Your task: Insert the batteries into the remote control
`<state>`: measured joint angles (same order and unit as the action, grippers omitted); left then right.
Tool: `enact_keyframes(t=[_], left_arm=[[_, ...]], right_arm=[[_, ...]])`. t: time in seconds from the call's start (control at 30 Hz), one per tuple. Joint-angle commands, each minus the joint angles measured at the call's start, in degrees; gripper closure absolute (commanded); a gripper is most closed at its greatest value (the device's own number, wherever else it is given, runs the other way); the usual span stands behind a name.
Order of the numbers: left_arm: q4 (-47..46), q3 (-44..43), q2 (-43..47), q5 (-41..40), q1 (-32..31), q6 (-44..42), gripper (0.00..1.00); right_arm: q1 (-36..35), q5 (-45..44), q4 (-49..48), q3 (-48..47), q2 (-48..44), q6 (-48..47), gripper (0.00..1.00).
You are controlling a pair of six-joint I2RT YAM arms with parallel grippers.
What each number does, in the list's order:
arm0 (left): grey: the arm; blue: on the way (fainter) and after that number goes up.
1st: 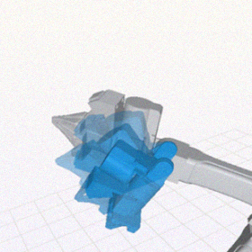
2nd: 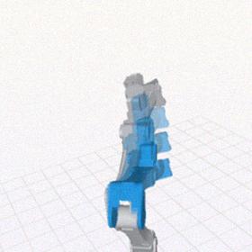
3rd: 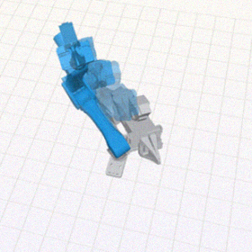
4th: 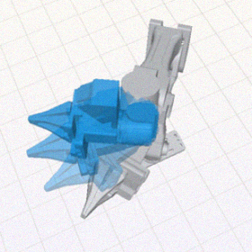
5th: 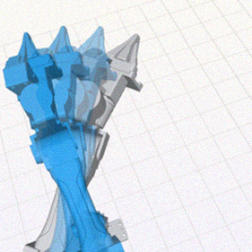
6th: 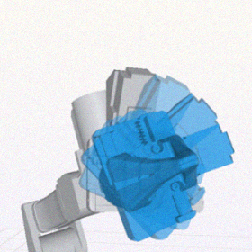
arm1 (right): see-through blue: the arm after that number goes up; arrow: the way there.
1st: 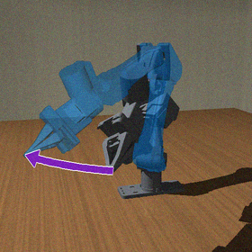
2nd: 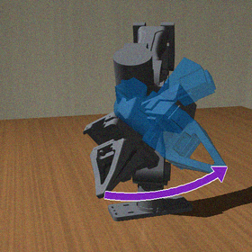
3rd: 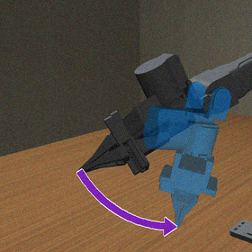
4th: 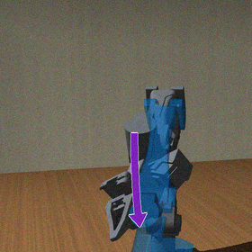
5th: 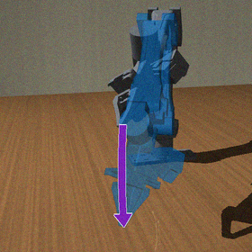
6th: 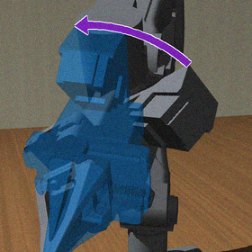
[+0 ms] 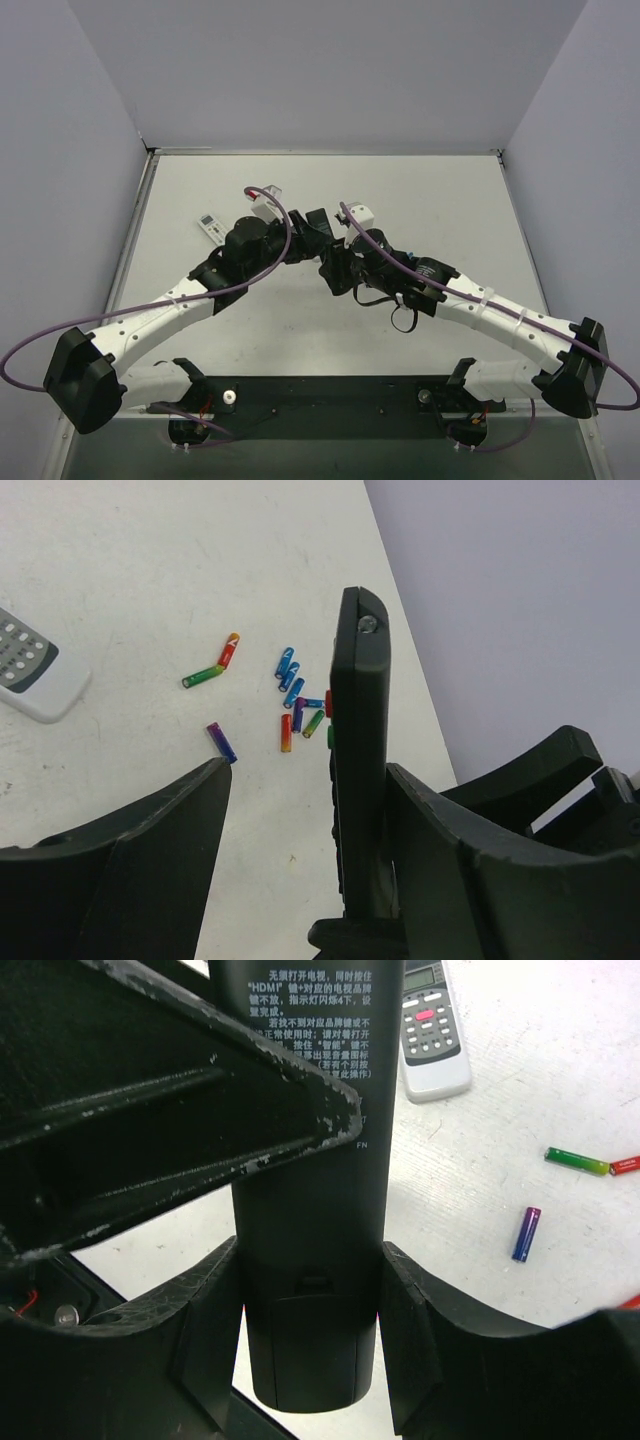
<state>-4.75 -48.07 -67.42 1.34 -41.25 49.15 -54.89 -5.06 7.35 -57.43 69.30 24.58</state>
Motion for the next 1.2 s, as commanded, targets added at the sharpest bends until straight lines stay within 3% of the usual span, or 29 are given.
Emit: enact_keyframes(t=[0.0,0.03,0.13,0.17,0.2,0.23,0.33,0.37,0.47,0.67,0.93,1.17], left_arm=[[-6.31,0.96,-1.04,-0.82,-1.46,0.51,0.3],[-6.67,0.96,-1.22,-0.9,-1.55,0.77,0.33],[-7.64,1.58,-1.14,-0.82,-1.81,1.04,0.53],[-8.07,2.1,-1.05,-0.9,-1.81,0.95,0.61],[-8.34,2.37,-0.61,-0.73,-1.72,0.95,0.75],[-8.43,2.63,-0.44,-0.82,-1.72,1.13,0.81],[-8.25,3.51,0.27,-0.47,-1.11,1.3,1.0],[-8.25,3.69,0.36,-0.12,-0.67,1.22,1.0],[-8.87,5.53,1.06,1.64,1.61,1.39,1.0],[-14.4,10.45,3.17,12.35,10.13,2.8,1.0],[-9.49,6.68,3.52,27.02,13.92,-5.81,1.0],[-3.34,2.46,4.57,32.4,13.83,-10.91,1.0]], right_arm=[[-0.74,-3.64,-1.11,-2.6,0.49,-0.32,1.0],[-0.83,-3.73,-1.11,-2.6,0.49,-0.23,1.0],[-0.92,-4.17,-1.11,-2.25,0.58,0.38,1.0],[-0.92,-4.26,-1.38,-2.07,0.4,0.47,0.95],[-0.83,-4.17,-1.73,-1.9,0.14,0.47,0.91],[-0.83,-4.08,-2.08,-1.64,0.05,0.64,0.86],[-0.83,-2.76,-4.36,-0.32,-1.35,0.12,0.51],[-0.83,-2.5,-5.67,0.56,-2.4,-0.14,0.41],[-0.83,-1.62,-8.48,1.79,-5.21,-1.11,0.29],[-0.48,4.08,-15.51,7.23,-11.71,-10.05,0.18],[-0.48,21.3,-17.81,13.04,-15.86,-35.62,0.2],[-1.35,32.91,-15.18,11.56,-12.7,-51.62,0.17]])
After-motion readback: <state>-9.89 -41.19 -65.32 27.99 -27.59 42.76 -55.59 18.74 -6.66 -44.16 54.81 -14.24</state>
